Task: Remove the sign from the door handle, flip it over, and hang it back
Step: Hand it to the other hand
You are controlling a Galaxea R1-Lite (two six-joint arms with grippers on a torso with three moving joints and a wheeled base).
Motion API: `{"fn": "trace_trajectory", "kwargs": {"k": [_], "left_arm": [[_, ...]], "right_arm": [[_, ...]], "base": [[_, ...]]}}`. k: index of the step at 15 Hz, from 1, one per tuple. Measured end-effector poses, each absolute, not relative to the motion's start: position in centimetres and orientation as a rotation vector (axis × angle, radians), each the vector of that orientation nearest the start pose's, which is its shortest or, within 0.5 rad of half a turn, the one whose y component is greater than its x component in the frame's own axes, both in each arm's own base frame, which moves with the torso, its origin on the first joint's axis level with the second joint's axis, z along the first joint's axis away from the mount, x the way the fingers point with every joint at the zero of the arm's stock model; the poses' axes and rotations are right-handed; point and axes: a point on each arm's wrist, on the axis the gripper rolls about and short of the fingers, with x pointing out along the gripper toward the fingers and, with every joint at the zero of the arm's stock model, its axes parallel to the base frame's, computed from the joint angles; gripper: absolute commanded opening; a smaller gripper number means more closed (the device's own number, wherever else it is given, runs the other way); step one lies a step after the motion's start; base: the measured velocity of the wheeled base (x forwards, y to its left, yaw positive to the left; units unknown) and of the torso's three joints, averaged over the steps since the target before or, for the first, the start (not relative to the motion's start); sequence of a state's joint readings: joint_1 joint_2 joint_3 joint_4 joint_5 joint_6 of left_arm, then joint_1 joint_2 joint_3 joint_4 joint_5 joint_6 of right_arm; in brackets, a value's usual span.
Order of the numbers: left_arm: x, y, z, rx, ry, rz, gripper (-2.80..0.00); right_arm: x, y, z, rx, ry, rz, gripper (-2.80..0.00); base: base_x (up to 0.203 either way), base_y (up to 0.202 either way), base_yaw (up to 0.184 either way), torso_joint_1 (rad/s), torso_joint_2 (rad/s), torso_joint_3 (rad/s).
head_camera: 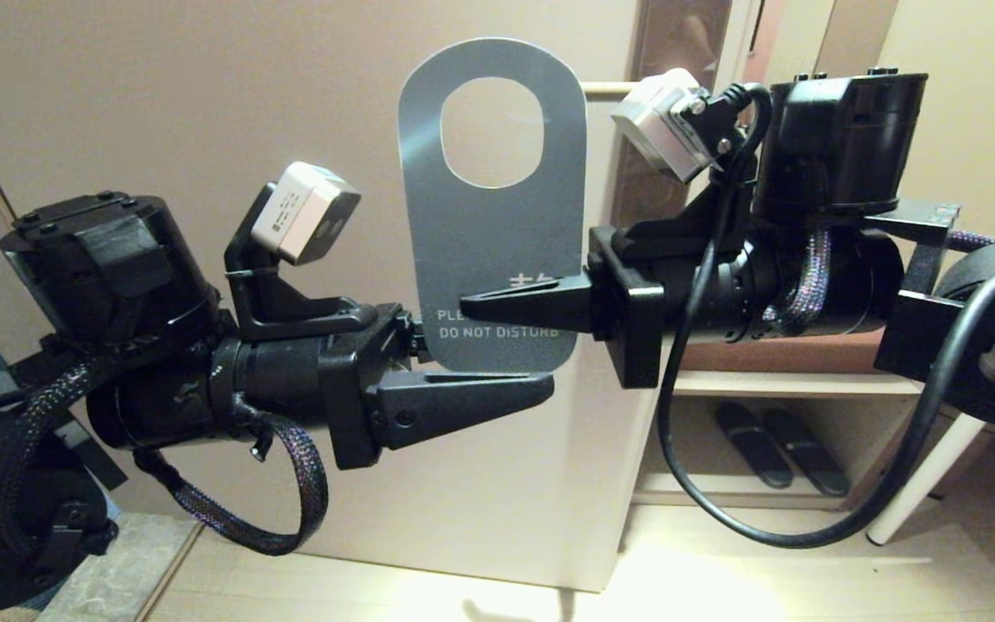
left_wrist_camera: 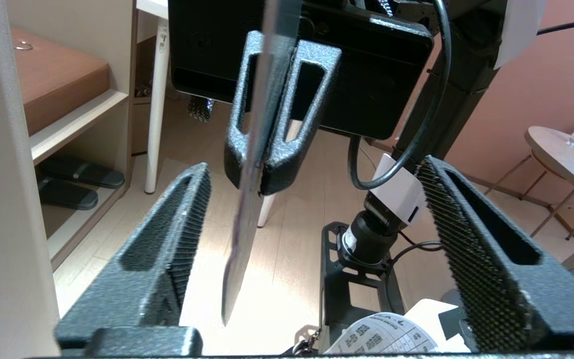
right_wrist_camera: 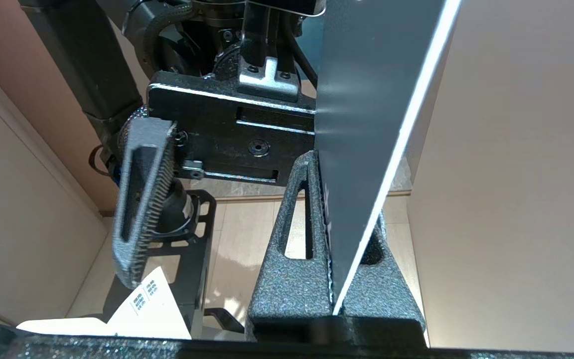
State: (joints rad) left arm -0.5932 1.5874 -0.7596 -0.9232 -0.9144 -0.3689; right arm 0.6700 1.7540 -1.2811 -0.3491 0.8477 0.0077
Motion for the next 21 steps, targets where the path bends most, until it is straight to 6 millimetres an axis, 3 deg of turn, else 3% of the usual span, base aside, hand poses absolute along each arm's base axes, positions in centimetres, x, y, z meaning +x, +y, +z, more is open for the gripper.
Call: {"fn": "trace_trajectory", "kwargs": {"k": [12, 13, 21], "left_arm": [[21.88, -16.86, 22.97, -0.274, 0.166, -1.506, 0.00], [21.93, -16.90, 22.93, -0.274, 0.165, -1.506, -2.80], [22.18, -17.08, 22.64, -0.278, 0.165, -1.506, -2.80]], "right_arm": [[25.65, 22.47, 26.92, 0.018, 0.146, 1.515, -2.80], [25.66, 22.48, 26.91, 0.018, 0.146, 1.515, -2.80], [25.68, 22.57, 26.89, 0.019, 0.147, 1.519, -2.80]], "base": [[0.000, 0.000, 0.000, 0.000, 0.00, 0.000], [0.000, 0.000, 0.000, 0.000, 0.00, 0.000], [0.000, 0.000, 0.000, 0.000, 0.00, 0.000]]}}
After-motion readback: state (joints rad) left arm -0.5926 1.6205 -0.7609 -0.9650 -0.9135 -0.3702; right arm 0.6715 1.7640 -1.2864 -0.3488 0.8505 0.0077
